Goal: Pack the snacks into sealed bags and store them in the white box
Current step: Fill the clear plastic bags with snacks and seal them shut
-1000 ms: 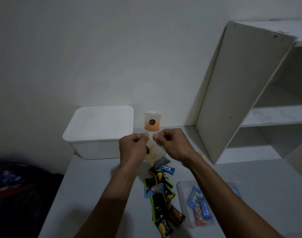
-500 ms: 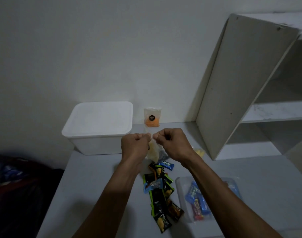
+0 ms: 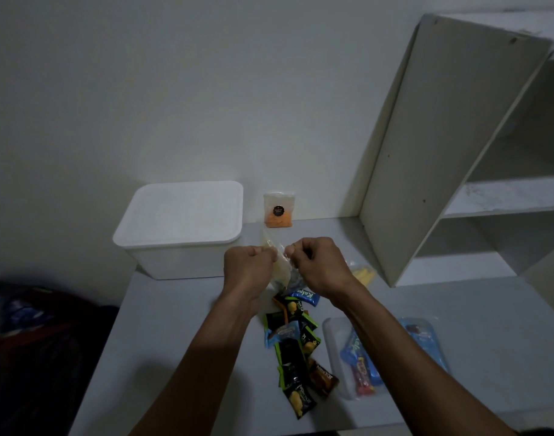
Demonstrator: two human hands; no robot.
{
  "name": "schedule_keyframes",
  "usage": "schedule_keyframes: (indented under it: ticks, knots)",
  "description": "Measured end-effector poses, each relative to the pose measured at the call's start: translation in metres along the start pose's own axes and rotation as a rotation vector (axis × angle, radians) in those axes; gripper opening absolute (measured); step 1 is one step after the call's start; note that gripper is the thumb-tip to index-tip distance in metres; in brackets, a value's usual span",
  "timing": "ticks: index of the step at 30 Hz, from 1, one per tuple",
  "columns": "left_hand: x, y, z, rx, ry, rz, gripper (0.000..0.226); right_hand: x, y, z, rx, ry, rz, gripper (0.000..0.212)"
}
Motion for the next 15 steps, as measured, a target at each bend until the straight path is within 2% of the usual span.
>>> schedule_keyframes:
  ticks: [4,6,7,9,11,15]
  knots:
    - [-0.006,0.001,-0.002,0.081,-0.02,-0.054,0.02,-0.007,0.002,0.005,-0.019,0.063,0.029,0.023]
    - [-0.014,-0.007,-0.001,0.168,-0.03,-0.11,0.014,-0.017,0.003,0.011,-0.037,0.117,0.071,0.023]
    - [-0.018,-0.011,-0.002,0.21,-0.047,-0.093,0.016,-0.022,0.004,0.014,-0.047,0.153,0.096,0.023]
    - [-0.017,-0.019,-0.005,0.274,-0.071,0.048,0.026,-0.032,0.006,0.023,-0.072,0.222,0.15,0.025]
    - [-0.014,-0.023,-0.008,0.321,-0.044,0.173,0.017,-0.041,0.008,0.031,-0.09,0.247,0.2,0.026]
    - [-0.014,-0.022,-0.014,0.332,0.094,0.17,0.008,-0.053,0.006,0.036,-0.103,0.196,0.187,0.026]
Point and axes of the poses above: each hand's wrist, its own y-axis away from the middle knuckle, its own x-axis out of the palm, z = x × y, the point moved 5 cm from there along -y, towards the middle knuckle, and after that the axes turned 7 degrees about x, right-handed, at the moved point
